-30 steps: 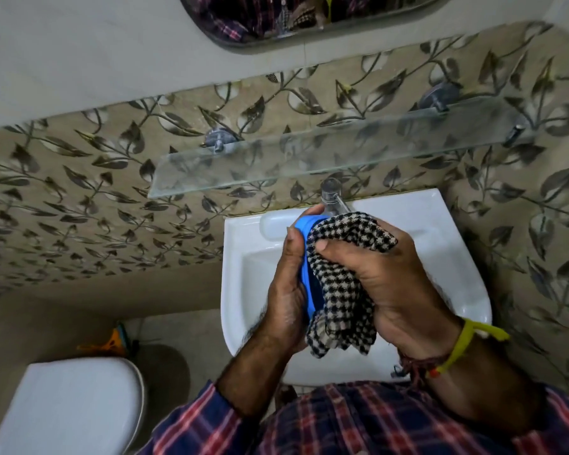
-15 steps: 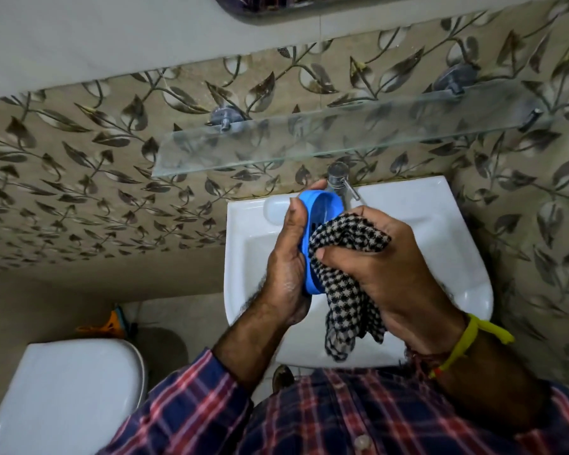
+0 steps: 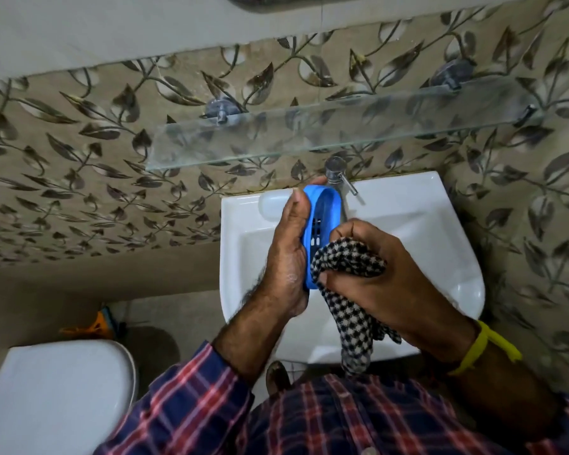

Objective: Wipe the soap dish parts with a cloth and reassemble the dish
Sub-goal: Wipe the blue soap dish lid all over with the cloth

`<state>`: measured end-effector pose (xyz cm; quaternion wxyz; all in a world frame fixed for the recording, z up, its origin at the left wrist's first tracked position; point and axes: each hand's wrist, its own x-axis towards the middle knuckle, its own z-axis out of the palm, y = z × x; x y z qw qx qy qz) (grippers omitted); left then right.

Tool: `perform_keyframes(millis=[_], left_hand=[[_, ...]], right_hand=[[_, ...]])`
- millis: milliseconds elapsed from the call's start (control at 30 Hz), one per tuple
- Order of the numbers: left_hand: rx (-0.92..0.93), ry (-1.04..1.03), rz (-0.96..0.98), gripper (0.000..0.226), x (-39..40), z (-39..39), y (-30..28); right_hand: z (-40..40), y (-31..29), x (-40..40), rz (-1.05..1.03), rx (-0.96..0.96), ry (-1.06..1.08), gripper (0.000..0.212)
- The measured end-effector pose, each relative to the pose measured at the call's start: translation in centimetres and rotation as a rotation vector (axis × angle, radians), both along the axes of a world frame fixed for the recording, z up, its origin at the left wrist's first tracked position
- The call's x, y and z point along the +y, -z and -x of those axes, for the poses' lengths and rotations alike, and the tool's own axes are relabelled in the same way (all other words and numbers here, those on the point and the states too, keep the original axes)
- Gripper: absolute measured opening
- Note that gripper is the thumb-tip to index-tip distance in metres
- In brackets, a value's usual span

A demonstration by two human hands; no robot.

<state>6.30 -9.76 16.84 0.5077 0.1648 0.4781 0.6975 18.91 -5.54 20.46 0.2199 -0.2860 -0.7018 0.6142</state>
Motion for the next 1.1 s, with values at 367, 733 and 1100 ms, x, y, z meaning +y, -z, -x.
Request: perform_keyframes(millis=[367,733,1100], left_hand=[[-0.106,-0.053,0.139,0.052,0.1,0.8,-0.4],[0.549,-0.089,0.125,0.077,-1.2,1.0,-0.4],[1.338,-0.197,-0.257,0.077,0.3,1.4,2.8]], right_hand=[[-0.7,0.7,0.1,-0.181,-0.037,-0.098,0.035],[0.2,0.5,1.4,0.150,0.171,0.177,0.033],[1.5,-1.2,3.1,0.584,0.358,0.154,0.023]])
